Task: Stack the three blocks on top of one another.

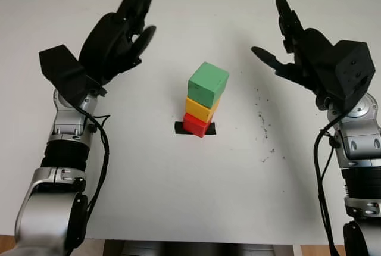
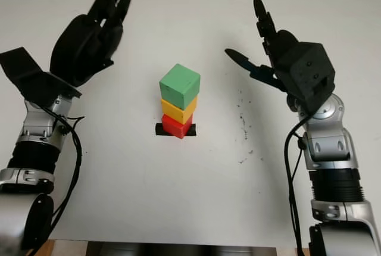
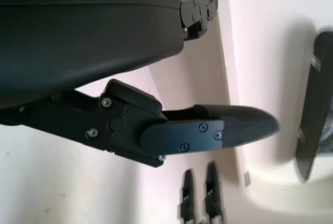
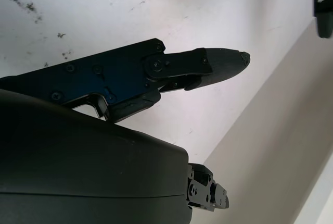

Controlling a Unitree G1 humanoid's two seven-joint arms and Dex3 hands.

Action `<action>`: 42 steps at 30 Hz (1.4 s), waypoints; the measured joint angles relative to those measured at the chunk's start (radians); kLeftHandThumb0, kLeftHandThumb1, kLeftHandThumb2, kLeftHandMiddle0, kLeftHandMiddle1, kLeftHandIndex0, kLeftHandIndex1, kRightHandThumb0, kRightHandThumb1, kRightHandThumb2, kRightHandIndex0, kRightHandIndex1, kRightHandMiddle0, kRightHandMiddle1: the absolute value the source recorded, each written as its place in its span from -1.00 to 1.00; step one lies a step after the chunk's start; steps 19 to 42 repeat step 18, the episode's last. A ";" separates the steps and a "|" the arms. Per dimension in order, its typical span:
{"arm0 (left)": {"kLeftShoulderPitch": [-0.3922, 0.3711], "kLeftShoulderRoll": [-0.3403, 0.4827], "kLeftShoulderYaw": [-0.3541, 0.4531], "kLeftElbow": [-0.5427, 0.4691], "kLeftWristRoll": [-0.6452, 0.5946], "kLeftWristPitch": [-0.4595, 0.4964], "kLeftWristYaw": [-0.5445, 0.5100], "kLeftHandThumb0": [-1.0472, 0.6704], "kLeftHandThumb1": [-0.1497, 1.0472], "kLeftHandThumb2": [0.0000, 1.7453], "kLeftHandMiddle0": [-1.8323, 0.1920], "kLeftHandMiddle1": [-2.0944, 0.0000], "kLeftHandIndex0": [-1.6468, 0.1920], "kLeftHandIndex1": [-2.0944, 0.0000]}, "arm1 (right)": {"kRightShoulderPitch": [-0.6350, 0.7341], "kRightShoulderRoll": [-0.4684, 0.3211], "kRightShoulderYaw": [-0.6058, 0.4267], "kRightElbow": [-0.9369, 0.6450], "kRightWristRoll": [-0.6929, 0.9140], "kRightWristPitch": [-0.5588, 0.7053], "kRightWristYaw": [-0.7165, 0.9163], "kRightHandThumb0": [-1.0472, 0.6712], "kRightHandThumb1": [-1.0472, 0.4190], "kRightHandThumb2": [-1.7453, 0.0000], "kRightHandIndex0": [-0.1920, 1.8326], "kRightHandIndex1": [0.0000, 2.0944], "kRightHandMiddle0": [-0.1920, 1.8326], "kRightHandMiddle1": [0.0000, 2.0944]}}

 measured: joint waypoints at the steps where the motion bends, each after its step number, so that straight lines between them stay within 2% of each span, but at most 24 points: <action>1: -0.007 -0.003 0.016 0.005 -0.027 0.029 -0.001 -0.77 1.00 -0.35 1.00 1.00 1.00 1.00 | 0.004 0.008 -0.006 -0.010 0.008 0.004 -0.003 -0.63 -1.00 0.63 -1.00 -1.00 -1.00 -1.00; 5: -0.027 -0.023 0.072 0.016 -0.092 0.092 0.018 -0.72 1.00 -0.30 1.00 1.00 1.00 1.00 | 0.018 0.057 -0.022 -0.060 0.062 0.041 -0.013 -0.63 -1.00 0.56 -1.00 -1.00 -1.00 -1.00; 11: -0.022 -0.071 0.106 0.018 -0.125 0.140 0.066 -0.72 1.00 -0.38 1.00 1.00 1.00 1.00 | 0.028 0.152 -0.033 -0.097 0.108 0.081 -0.081 -0.59 -1.00 0.42 -1.00 -1.00 -1.00 -1.00; 14: -0.007 -0.082 0.107 0.014 -0.124 0.146 0.074 -0.72 1.00 -0.38 1.00 1.00 1.00 1.00 | 0.027 0.175 -0.033 -0.073 0.121 0.075 -0.088 -0.59 -1.00 0.39 -1.00 -1.00 -1.00 -1.00; 18: 0.008 -0.082 0.105 0.014 -0.102 0.144 0.085 -0.71 1.00 -0.39 1.00 1.00 1.00 1.00 | 0.027 0.185 -0.034 -0.022 0.129 0.071 -0.093 -0.58 -1.00 0.41 -1.00 -1.00 -1.00 -1.00; 42: 0.008 -0.082 0.105 0.014 -0.102 0.144 0.085 -0.71 1.00 -0.39 1.00 1.00 1.00 1.00 | 0.027 0.185 -0.034 -0.022 0.129 0.071 -0.093 -0.58 -1.00 0.41 -1.00 -1.00 -1.00 -1.00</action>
